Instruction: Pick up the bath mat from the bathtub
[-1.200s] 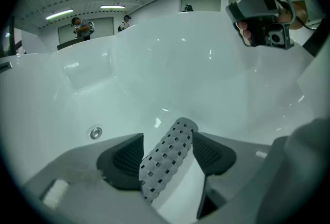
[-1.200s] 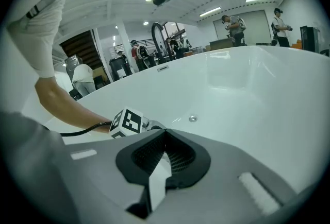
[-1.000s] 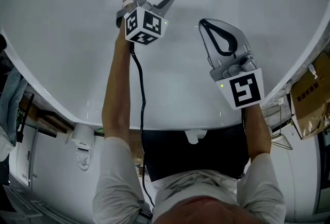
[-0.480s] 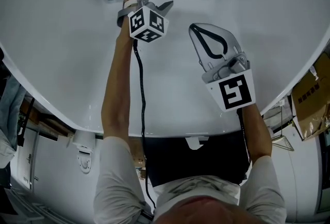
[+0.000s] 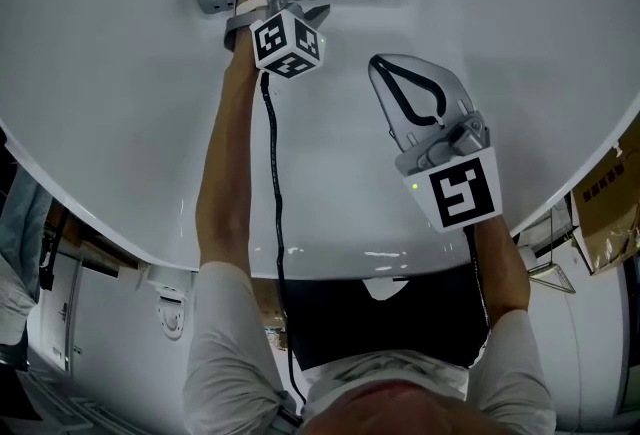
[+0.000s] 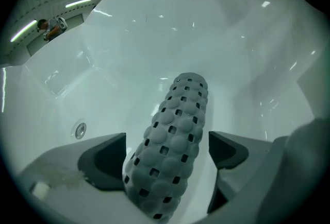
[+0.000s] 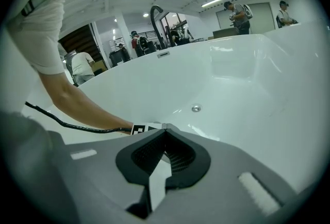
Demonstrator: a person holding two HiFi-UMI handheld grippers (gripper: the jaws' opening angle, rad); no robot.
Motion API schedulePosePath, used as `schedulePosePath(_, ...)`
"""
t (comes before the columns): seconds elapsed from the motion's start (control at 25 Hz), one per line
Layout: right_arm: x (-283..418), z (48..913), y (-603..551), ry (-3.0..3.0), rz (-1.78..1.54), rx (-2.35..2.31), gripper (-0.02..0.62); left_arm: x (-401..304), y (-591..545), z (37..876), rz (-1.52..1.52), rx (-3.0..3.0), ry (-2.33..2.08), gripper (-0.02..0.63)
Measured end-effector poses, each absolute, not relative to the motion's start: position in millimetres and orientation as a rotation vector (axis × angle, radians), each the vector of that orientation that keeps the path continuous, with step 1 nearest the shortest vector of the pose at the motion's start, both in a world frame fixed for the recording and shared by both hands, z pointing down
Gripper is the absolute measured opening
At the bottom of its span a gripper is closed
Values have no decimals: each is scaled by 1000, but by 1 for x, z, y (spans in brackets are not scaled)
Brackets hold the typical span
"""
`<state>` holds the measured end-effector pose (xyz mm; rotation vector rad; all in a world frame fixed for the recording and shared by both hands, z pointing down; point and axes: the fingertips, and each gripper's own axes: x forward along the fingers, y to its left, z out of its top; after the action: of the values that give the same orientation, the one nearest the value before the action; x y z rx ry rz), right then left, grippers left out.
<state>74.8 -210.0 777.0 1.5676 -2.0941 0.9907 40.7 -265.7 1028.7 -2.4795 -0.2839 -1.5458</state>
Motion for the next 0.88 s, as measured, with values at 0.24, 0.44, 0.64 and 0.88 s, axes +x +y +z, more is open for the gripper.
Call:
schedulePosePath(0.24, 79, 783, -214, -2098, 1003, 1560, 3, 42, -267, 1046, -1579, -2418, -289, 514)
schedulePosePath(0.44, 80, 782, -216, -2100, 1009, 1553, 3, 40, -271, 1050, -1587, -2384, -277, 515)
schedulePosePath(0.64, 78, 781, -215, -2102, 1018, 1552, 3, 34, -269, 1060, -1612, -2285, -291, 515)
schedulePosePath(0.88, 80, 782, -215, -2094, 1022, 1558, 3, 34, -274, 1060, -1661, -2251, -258, 450)
